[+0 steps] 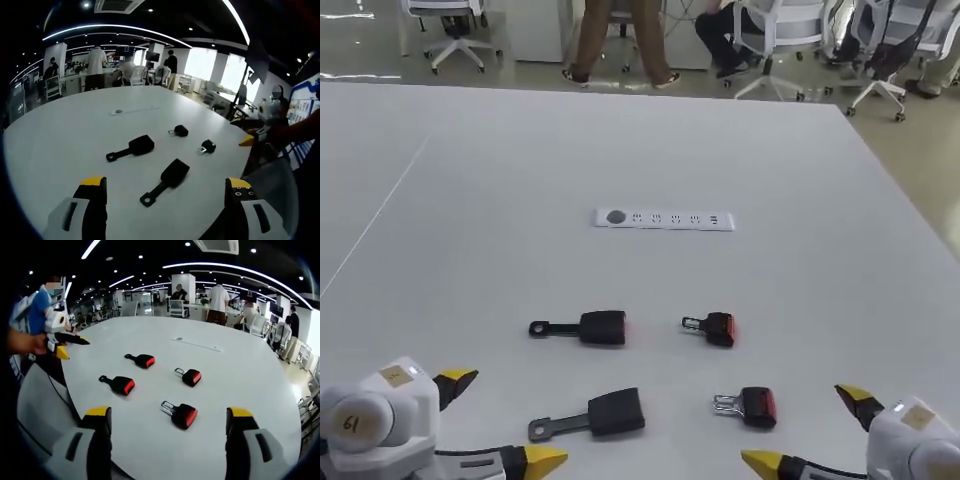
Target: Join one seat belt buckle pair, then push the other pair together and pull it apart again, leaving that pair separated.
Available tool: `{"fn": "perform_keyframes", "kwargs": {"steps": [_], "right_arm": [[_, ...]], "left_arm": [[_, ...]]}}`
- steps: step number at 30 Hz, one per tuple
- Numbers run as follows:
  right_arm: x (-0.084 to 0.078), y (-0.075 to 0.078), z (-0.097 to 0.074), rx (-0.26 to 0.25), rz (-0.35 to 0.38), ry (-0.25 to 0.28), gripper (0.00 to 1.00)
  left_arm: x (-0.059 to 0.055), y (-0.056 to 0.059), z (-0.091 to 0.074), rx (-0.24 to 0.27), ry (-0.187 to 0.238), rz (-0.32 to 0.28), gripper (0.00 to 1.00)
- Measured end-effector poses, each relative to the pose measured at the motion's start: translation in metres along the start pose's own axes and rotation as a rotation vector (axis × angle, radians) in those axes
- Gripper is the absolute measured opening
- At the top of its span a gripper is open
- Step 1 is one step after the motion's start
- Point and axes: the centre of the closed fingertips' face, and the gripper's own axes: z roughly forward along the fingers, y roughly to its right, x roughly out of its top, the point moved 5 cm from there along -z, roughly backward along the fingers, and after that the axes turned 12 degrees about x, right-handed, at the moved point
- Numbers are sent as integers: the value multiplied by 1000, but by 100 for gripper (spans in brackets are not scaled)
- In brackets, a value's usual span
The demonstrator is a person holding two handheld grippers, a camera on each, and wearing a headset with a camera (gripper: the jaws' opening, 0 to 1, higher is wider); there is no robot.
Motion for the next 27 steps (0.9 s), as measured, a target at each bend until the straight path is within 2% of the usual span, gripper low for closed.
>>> {"fn": "perform_keyframes", "kwargs": {"steps": [5,23,27], "right_arm": [[1,6,8,18,-14,-20,97],[4,27,39,80,-43,-61,96],[2,30,46,99,-63,-77,95]], "left_arm": [[2,1,10,-13,-10,18,99],[4,8,44,-50,-46,19,98],[1,4,55,-62,-58,30,97]]}}
